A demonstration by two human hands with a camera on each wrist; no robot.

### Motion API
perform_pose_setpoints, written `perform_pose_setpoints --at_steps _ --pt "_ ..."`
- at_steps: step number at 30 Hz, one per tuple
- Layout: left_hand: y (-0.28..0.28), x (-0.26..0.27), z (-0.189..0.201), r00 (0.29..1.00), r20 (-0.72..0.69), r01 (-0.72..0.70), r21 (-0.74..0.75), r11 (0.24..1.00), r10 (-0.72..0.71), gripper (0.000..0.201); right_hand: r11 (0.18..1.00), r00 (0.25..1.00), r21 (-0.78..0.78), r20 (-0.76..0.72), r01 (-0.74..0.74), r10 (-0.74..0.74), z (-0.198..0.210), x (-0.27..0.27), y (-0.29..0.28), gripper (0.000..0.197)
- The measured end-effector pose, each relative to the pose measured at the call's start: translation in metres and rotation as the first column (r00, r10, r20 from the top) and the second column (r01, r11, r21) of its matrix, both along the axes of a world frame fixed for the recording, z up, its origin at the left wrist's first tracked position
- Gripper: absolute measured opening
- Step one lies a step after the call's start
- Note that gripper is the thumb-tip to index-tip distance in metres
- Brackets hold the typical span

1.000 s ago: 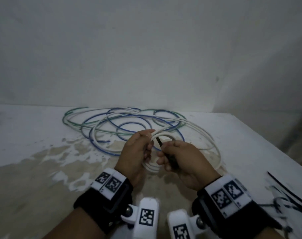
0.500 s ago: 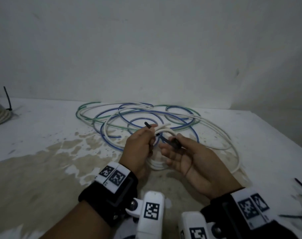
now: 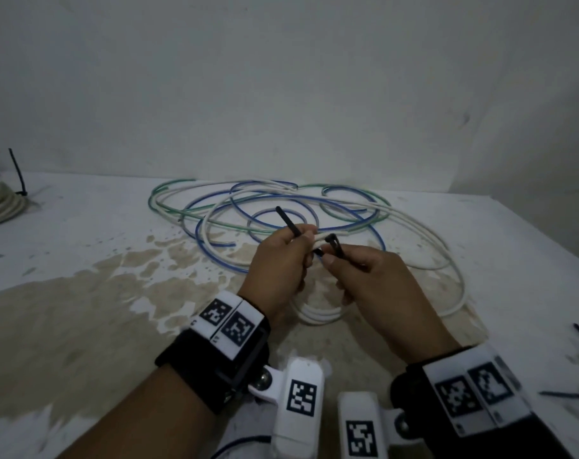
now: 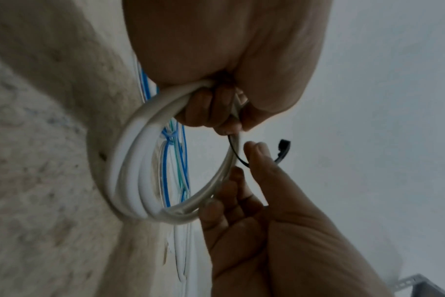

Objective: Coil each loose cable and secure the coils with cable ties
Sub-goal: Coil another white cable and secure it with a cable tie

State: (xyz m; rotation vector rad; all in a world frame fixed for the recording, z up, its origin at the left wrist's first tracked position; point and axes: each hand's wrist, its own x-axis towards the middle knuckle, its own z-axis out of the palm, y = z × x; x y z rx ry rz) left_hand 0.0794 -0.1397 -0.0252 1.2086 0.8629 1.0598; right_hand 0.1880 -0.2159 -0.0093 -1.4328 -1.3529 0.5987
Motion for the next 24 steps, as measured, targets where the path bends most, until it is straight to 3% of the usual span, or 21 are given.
perform_pose_setpoints --at_steps 2,5,10,17,21,24 --pt "-0.0006 0.0001 0.0007 0.997 -0.077 -0.027 0.052 0.998 0.031 0.015 0.999 0.998 0.04 0.062 0.003 -0.005 0.0033 0.0018 -0.0014 0.03" --pt "-0.0008 0.0004 0.0007 0.98 -0.183 -0.051 0.143 0.988 0.077 0.012 0.998 0.998 0.056 -0.068 0.015 -0.011 0.0023 0.0038 -0.0003 0.016" --pt "-0.0002 -0.0011 0.0004 0.99 -0.141 -0.009 0.085 0.996 0.021 0.015 0.995 0.985 0.086 -0.169 0.044 -0.029 0.0004 0.0043 0.0014 0.011" --pt "-0.0031 -0.0008 0.0021 0.986 -0.161 -0.026 0.115 0.993 0.044 0.014 0.997 0.998 0.058 -0.057 0.044 -0.041 -0.0035 0.0035 0.0028 0.014" --pt "-0.0047 -0.0015 0.0028 0.995 -0.099 0.008 0.059 0.998 -0.002 0.019 0.996 0.999 0.082 0.002 0.045 -0.045 -0.0053 0.0 0.0037 0.017" --pt "-0.0065 -0.0012 0.0052 0.989 -0.146 -0.015 0.11 0.994 0.031 0.021 0.996 1.0 0.089 -0.002 0.029 -0.029 -0.004 -0.0017 0.0024 0.01"
